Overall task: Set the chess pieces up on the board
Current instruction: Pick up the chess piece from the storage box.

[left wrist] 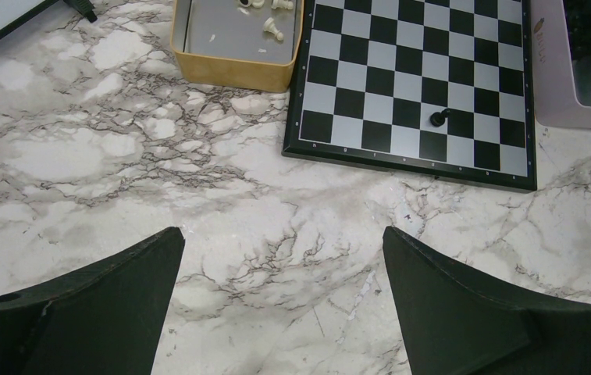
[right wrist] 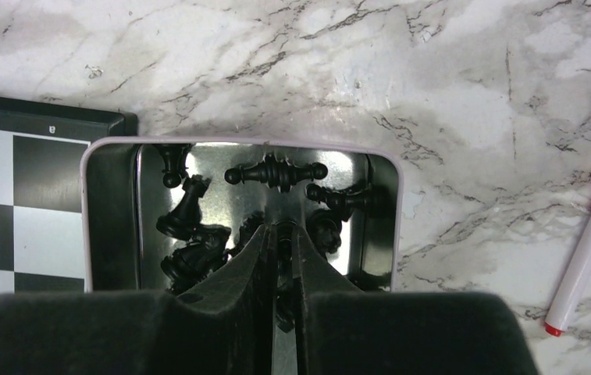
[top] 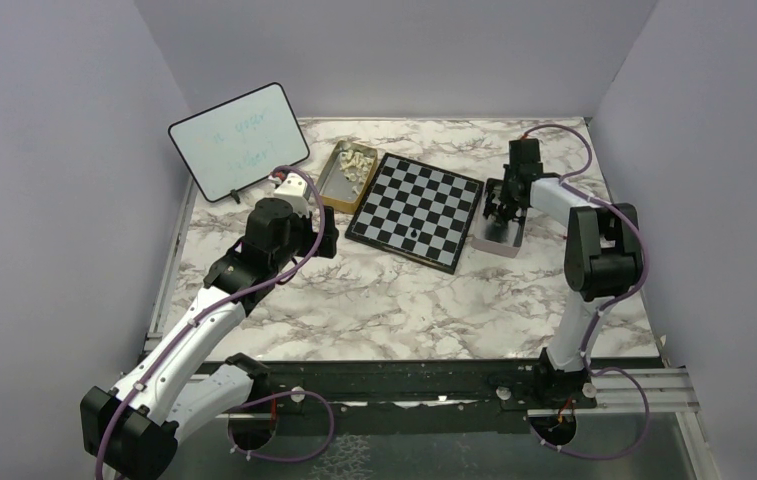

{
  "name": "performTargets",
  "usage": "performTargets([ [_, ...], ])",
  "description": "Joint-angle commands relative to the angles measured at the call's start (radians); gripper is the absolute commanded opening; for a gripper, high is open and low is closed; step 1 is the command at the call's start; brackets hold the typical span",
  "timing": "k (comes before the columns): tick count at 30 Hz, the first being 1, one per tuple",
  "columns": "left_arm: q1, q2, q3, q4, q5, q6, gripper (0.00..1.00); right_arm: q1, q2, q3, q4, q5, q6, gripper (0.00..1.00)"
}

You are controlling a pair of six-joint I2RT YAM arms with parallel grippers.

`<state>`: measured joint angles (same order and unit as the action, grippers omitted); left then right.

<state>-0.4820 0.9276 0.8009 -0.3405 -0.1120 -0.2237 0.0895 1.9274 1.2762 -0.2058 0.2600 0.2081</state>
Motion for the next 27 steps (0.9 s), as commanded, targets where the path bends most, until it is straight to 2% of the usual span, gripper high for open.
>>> performTargets([
  [1,-0.006,-0.015,0.006,-0.002,0.017,0.004,0.99,-0.006,-0.074,0.026,-0.058,-0.009,-0.009,0.14],
  [16,-0.005,-0.014,0.003,0.000,0.032,0.000,0.99,0.015,-0.229,-0.007,-0.158,-0.065,0.012,0.14],
  [27,-0.005,-0.025,0.001,0.006,0.019,0.001,0.99,0.118,-0.433,-0.109,-0.204,-0.134,0.047,0.14],
])
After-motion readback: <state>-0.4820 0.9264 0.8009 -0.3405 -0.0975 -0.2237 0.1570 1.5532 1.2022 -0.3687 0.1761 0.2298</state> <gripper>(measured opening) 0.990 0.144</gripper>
